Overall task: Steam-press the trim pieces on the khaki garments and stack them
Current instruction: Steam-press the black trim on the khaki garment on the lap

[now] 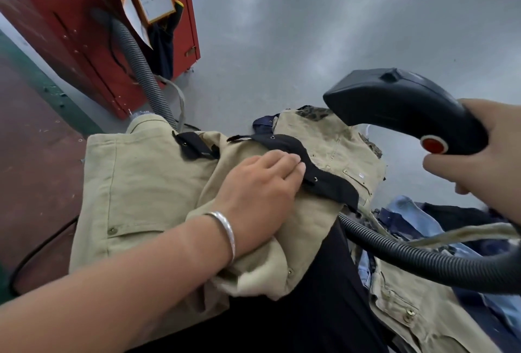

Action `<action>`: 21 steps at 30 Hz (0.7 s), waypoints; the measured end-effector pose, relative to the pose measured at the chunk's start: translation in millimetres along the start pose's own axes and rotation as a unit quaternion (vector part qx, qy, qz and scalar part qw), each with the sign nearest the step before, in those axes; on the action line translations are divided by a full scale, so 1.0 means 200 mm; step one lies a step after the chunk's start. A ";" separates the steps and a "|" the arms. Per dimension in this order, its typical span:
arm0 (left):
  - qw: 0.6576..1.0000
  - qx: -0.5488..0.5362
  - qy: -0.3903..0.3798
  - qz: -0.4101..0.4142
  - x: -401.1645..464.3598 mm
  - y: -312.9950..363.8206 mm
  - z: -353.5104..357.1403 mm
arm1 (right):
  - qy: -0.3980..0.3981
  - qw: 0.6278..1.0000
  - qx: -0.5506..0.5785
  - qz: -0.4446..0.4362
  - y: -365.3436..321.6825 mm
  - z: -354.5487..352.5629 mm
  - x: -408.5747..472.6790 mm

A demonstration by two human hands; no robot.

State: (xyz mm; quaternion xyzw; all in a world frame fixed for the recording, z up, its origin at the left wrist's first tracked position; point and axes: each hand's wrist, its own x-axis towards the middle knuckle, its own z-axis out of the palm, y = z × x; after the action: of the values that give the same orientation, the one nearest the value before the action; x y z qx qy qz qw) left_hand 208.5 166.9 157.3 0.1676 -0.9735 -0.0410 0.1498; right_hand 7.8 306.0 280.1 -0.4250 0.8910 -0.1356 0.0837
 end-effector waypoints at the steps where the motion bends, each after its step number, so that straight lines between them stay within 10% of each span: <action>1: 1.000 -0.011 -0.007 0.002 -0.02 0.04 -0.01 | -0.002 1.000 -0.001 -0.005 0.00 0.00 -0.01; 13: 0.977 0.126 -0.169 0.011 -0.20 0.44 -0.02 | -0.120 0.982 -0.130 -0.065 -0.05 0.11 -0.14; 21: 0.987 0.098 -0.129 -0.024 -0.20 0.43 0.01 | -0.127 0.971 -0.177 -0.102 -0.29 0.21 0.03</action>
State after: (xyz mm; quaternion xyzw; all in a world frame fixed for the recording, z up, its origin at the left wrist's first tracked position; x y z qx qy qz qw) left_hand 216.4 261.7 155.5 0.1977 -0.9798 0.0293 0.0051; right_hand 57.4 259.5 258.3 -0.5353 0.8350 0.0717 0.1050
